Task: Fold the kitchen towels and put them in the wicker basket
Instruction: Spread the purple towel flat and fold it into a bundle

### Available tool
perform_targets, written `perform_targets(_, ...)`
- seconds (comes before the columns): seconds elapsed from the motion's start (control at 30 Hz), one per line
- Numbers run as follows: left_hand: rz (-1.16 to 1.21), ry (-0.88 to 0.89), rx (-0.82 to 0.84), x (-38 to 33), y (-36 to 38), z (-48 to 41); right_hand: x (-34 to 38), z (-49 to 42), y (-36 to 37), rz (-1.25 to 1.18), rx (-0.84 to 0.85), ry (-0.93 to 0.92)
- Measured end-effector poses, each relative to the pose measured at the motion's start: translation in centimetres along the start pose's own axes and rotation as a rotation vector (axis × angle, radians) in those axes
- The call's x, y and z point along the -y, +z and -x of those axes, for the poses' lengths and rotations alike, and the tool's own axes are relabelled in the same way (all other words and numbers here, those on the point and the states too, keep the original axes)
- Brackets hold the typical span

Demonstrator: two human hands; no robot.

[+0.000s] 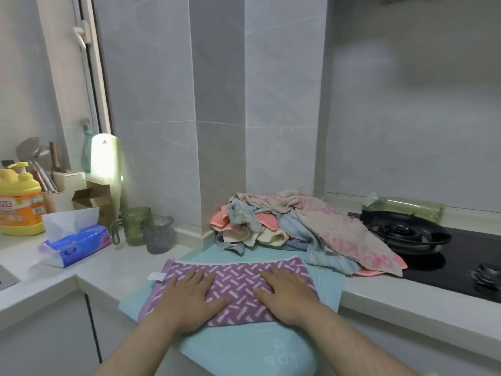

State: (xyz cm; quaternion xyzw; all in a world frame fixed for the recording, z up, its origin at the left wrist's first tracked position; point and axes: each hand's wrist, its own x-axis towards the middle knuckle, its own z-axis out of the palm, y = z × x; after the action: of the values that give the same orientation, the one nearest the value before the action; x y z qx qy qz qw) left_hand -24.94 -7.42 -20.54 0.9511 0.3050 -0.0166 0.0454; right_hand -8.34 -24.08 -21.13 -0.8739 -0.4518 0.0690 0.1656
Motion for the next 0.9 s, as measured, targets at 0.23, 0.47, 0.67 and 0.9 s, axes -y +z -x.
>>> perform_targets(0.23,0.305,-0.253,-0.523,1.4,1.3,3.9,-4.7,4.3,-0.4,-0.352,-0.343,0.382)
perform_targets(0.47,1.391,-0.551,-0.232,5.9,2.9,8.5,-6.0,6.4,-0.7,-1.111,-0.150,0.465)
perform_targets(0.67,1.649,-0.504,-0.212,6.2,1.3,9.3,-5.7,7.0,-0.6,-1.397,-0.091,0.651)
perform_targets(0.9,1.720,-0.549,-0.132,6.7,1.9,8.5,-5.1,6.5,-0.9,-1.415,-0.100,0.684)
